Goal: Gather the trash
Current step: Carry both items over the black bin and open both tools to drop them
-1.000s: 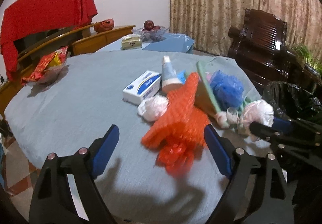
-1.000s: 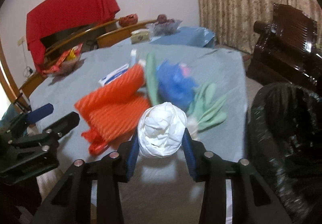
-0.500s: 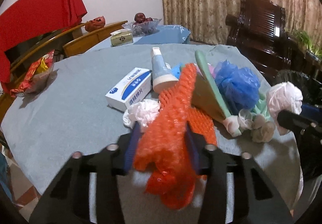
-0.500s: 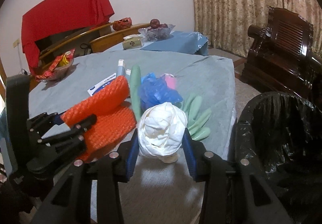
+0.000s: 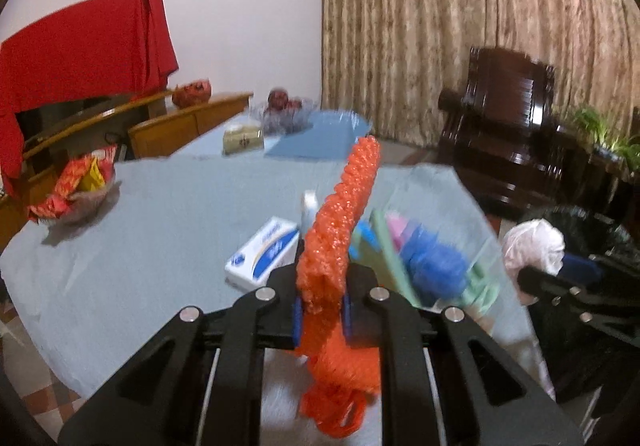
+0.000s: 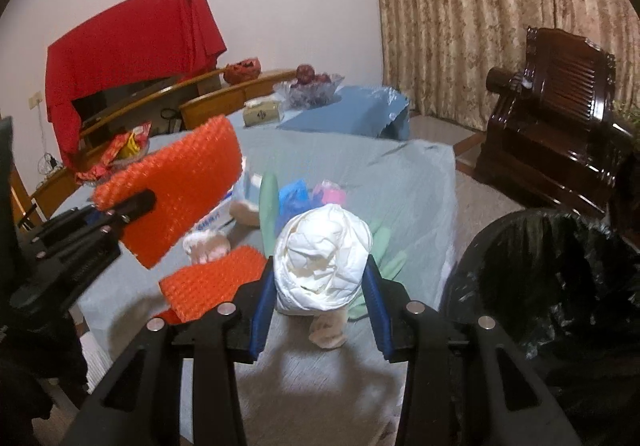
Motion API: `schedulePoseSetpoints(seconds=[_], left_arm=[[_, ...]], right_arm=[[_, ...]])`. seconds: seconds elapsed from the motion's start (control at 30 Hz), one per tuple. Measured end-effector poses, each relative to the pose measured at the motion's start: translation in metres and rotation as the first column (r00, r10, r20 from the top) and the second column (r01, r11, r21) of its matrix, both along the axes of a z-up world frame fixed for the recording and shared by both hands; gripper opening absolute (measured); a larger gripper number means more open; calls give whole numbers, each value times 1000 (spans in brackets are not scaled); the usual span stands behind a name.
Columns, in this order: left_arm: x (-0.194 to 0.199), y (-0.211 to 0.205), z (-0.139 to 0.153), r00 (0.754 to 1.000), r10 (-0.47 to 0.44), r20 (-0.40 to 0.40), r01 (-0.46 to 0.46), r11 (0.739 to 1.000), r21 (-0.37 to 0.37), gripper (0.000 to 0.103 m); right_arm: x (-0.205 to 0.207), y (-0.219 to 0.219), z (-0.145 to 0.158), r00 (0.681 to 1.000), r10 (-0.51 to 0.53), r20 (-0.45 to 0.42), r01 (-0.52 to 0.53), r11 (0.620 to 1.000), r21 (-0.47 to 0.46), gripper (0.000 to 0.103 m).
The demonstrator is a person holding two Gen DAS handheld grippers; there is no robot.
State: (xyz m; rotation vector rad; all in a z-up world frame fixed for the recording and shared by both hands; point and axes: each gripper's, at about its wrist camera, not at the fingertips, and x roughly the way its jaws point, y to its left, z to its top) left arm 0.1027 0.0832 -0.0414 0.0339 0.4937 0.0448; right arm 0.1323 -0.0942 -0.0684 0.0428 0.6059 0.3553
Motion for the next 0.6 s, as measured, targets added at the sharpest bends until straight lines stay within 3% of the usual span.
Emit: schedulePoseSetpoints(seconds=[0.13,0.3,0.6], left_arm=[[-7,-20,23,998,-54,42,55,998,-22,13],[-11,-54,29,988,-150,40,152,988,-39,13],[2,-140,12,933,-358,-32,353,929,-106,13]], right_arm=[[-10,-19,16,999,-32,41,32,999,10,41],[-22,-52,27,992,-107,60,106,994,20,41],[-40,-140,22,951,-309,21,309,951,3,41]])
